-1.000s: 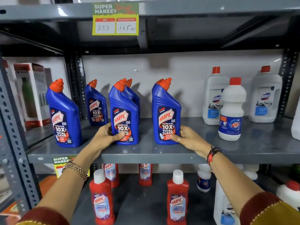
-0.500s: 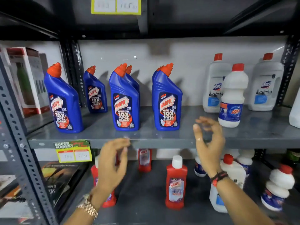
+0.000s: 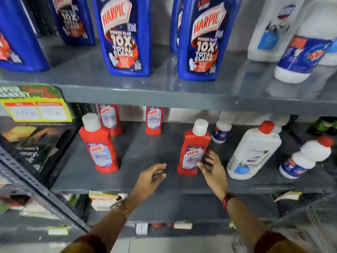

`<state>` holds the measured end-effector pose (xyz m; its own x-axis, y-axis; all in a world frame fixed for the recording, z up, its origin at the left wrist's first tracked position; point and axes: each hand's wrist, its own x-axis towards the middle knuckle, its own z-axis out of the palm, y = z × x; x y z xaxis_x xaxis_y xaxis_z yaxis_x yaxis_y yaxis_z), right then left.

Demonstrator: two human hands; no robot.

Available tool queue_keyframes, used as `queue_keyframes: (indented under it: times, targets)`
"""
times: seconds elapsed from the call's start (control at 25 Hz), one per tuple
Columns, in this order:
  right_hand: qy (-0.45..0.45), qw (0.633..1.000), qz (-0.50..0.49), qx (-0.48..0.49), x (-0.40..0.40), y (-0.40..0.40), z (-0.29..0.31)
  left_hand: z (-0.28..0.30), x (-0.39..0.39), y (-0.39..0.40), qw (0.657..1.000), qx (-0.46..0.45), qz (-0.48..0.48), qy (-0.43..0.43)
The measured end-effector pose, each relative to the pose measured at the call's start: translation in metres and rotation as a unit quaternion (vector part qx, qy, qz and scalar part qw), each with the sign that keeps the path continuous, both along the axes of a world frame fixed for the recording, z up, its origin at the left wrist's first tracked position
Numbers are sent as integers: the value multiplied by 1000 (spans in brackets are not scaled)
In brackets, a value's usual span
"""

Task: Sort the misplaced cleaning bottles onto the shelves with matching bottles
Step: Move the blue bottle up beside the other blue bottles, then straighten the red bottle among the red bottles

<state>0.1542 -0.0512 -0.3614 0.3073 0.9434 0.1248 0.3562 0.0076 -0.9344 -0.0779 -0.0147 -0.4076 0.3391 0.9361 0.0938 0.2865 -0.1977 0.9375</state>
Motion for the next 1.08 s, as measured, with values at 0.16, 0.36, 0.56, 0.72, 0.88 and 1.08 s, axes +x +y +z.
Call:
queue_keyframes:
  times: [0.16,0.36,0.56,0.72,0.88,1.08]
  targets:
    - [-17,999,20,-24,5,20,-16,-16,48,25,998,-49,-44,-7]
    - [-16,999,16,-39,10,26,-12,-21,67,37,998,-45,4,-39]
    - [-1,998,49,-50,-22,38,-10,-19,32,33,995,-62,65,-43]
    - [7,997,69,-44,-64,52,-11,-13,-8,36,993,-45,106,-39]
    - [-6,996,79,-38,-93,60,-13,-16,-35,38,991,-31,127,-29]
    - [24,995,85,-41,-99,59,-14,-36,-53,19,970,-42,236,-46]
